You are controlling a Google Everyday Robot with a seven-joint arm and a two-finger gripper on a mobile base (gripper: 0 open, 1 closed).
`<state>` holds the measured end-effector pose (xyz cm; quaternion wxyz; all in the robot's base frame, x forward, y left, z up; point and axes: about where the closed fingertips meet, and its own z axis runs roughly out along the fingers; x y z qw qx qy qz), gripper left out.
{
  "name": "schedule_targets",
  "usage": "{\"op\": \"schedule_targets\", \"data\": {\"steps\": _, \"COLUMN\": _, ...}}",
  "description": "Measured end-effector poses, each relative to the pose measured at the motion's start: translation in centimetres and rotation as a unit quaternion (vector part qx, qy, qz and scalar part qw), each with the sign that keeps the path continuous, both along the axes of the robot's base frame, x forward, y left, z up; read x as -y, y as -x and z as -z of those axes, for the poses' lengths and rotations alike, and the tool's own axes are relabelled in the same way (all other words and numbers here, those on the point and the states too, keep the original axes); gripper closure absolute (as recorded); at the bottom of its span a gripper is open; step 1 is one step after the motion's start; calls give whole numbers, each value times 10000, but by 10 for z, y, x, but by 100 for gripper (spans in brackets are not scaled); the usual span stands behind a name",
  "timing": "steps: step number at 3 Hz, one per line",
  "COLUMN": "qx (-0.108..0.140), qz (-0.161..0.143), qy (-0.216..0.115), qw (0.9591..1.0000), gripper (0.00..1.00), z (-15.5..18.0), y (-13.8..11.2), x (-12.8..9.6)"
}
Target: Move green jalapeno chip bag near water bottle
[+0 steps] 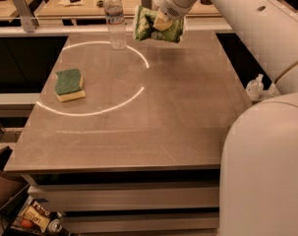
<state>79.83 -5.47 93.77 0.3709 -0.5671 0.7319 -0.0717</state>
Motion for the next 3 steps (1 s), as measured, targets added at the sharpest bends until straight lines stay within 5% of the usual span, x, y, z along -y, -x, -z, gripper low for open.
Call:
{"op": "schedule_targets", "data": {"steps": 2, "qx": -42, "qz": -22, "qy": 10, "qw": 10000, "gripper": 0, "z": 6, "y": -1, "x": -3}}
{"op": "schedule_targets", "data": {"steps": 3, "qx": -43, "qz": -23, "qy": 10, "qw": 10000, "gripper": 0, "z": 6, "y": -1, "x": -3}}
